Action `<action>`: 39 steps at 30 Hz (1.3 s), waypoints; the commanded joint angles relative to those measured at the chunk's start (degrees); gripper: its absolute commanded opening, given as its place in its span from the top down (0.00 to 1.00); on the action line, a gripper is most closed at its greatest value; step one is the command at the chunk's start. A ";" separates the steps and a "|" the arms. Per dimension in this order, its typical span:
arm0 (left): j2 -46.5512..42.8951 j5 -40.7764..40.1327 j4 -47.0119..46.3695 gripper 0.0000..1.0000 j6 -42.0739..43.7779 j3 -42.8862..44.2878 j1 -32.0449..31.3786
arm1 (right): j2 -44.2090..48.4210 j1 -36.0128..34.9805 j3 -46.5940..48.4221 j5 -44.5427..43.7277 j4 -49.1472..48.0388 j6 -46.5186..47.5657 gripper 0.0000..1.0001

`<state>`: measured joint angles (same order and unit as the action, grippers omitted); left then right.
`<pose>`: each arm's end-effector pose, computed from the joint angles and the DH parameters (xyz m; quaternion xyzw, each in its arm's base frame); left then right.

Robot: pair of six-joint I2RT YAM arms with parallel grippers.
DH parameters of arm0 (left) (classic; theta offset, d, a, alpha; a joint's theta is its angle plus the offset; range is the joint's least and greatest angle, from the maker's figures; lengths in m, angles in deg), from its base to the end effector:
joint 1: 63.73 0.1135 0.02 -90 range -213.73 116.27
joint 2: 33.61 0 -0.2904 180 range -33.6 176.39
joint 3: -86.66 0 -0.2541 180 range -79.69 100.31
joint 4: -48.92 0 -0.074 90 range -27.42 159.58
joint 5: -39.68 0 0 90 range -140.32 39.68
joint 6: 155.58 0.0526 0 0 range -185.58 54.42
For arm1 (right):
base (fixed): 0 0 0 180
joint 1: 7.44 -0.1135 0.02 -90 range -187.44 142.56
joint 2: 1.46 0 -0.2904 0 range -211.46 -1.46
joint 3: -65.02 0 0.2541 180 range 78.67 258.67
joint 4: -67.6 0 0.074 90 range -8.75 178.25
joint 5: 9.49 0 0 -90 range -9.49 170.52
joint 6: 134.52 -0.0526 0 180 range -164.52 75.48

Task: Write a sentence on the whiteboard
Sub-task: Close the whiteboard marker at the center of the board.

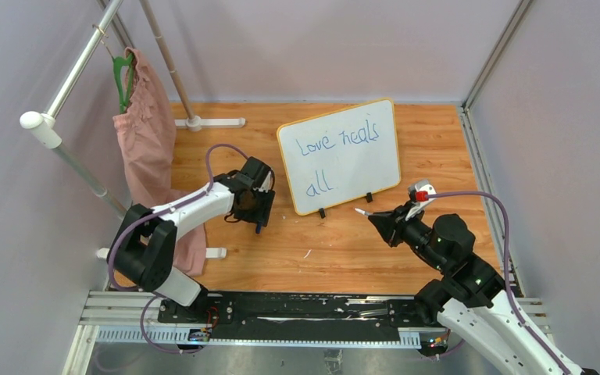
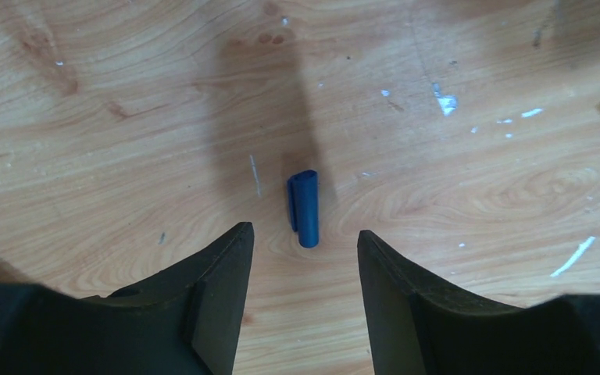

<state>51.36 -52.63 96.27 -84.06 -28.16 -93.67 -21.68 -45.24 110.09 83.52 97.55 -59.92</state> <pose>0.2461 -0.1393 0.2001 0.0939 0.9755 -0.0632 0.1888 0.0806 0.0660 0.3094 -0.1607 0.7201 0.3194 0.5946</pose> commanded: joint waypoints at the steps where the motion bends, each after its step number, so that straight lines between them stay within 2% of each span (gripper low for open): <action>1: 3.52 -2.84 1.90 0.44 2.48 2.69 -0.12 | -0.25 0.71 0.23 -0.29 -1.09 0.79 1.00; 7: 7.82 -2.49 1.61 0.46 2.38 4.92 -0.12 | -0.42 0.68 0.93 -0.33 -0.47 1.22 1.00; 17: 9.36 -2.40 1.00 0.49 1.84 4.61 -0.13 | 0.27 0.65 0.87 -1.47 -0.42 1.25 1.00; 39: 9.02 -4.69 -3.56 0.56 -2.88 0.25 -0.13 | 3.57 0.70 0.77 -2.39 1.87 0.72 1.00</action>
<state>59.32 -56.08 93.95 -86.16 -27.00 -93.67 -19.19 -45.24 110.09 81.95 98.92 -59.66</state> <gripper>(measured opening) 0.449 0.165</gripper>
